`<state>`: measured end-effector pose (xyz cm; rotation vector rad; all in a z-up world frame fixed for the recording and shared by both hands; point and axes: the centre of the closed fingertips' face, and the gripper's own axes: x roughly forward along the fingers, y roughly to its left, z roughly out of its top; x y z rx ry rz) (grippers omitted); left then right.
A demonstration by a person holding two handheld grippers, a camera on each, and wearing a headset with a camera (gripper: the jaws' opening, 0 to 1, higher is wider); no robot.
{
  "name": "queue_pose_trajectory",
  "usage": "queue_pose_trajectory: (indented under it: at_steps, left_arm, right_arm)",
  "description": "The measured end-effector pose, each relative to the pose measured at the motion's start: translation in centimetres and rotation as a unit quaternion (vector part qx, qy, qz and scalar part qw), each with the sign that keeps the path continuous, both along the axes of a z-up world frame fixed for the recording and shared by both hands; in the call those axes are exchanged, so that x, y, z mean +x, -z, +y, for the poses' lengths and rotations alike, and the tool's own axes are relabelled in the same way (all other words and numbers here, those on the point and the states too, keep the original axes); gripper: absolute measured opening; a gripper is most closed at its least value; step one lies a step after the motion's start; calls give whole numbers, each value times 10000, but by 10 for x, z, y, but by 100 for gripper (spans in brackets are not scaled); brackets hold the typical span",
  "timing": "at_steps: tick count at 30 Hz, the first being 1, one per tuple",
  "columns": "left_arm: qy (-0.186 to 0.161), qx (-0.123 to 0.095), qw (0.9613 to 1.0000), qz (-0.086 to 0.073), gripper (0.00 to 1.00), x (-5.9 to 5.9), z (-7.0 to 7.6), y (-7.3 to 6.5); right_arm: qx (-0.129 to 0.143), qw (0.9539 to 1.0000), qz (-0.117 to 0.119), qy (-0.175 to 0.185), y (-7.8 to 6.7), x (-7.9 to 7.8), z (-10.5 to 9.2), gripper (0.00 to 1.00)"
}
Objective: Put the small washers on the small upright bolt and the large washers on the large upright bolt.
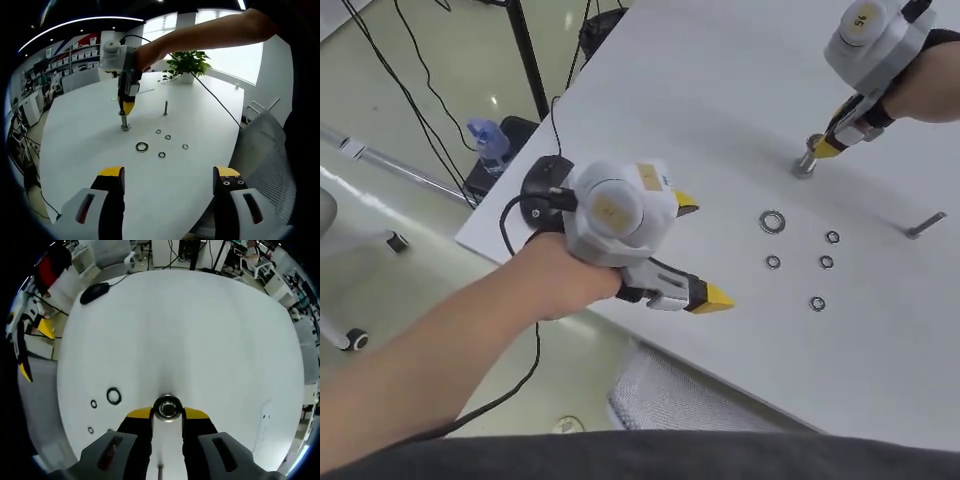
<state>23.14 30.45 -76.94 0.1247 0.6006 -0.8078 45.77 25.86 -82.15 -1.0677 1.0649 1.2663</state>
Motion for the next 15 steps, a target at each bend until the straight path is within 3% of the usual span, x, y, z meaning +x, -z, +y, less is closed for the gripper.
queue_pose_trajectory:
  at_steps: [15]
  left_arm:
    - [21,-21,10000,18,70,-2,1,0]
  right_arm:
    - [-146,9999,17,20,16,-3,2,22]
